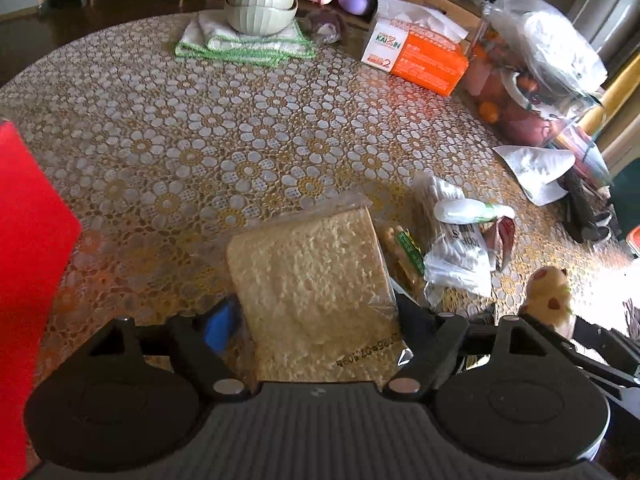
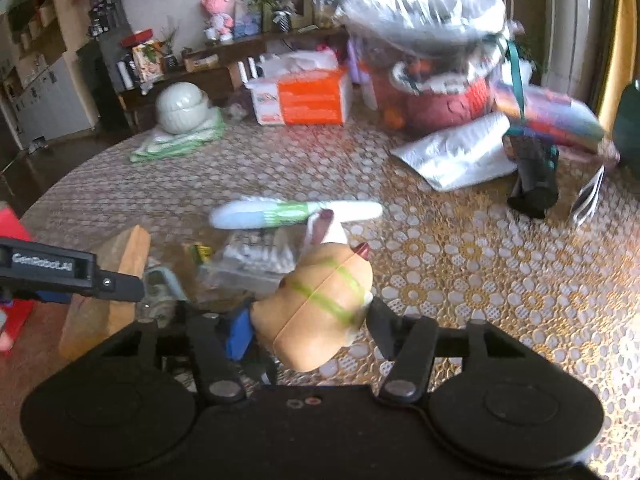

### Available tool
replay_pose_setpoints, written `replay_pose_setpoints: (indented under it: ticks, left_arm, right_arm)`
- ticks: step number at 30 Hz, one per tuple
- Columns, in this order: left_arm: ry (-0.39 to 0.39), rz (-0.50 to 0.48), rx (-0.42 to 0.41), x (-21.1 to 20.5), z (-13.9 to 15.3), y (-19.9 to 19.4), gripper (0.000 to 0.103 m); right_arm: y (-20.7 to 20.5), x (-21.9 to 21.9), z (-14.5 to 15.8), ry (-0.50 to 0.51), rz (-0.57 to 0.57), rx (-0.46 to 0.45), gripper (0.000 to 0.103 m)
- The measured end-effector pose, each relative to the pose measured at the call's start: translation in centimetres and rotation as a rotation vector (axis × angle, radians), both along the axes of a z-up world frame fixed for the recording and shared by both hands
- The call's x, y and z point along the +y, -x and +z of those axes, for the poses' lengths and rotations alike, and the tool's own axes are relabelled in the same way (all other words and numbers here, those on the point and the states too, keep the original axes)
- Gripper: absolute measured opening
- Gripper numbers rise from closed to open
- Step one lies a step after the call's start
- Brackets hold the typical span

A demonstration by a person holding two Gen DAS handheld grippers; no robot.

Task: Organize objects
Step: 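Grasp bagged bread loaf with left tool while right tool grasps tan plush toy, then carry bread loaf in left tool over red box while right tool carries plush toy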

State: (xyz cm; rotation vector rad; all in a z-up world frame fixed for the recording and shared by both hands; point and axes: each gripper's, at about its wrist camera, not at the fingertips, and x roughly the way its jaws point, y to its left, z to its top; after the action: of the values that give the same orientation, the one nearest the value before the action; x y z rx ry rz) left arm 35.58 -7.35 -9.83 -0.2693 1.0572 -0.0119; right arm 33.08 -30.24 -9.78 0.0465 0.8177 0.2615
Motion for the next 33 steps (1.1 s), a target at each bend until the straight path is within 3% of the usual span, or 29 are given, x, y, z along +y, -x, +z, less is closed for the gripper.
replay_pose_setpoints:
  ticks: [20, 33]
  left_arm:
    - [-0.045, -0.221, -0.157, 3.6, 8.8, 10.6, 0.081]
    - [-0.105, -0.219, -0.234, 10.5, 12.5, 15.8, 0.081]
  right_arm:
    - [10.8, 6.9, 9.1, 0.079, 0.241, -0.147, 0.058]
    - [14.6, 15.1, 11.8, 0.082, 0.401, -0.208, 0.058]
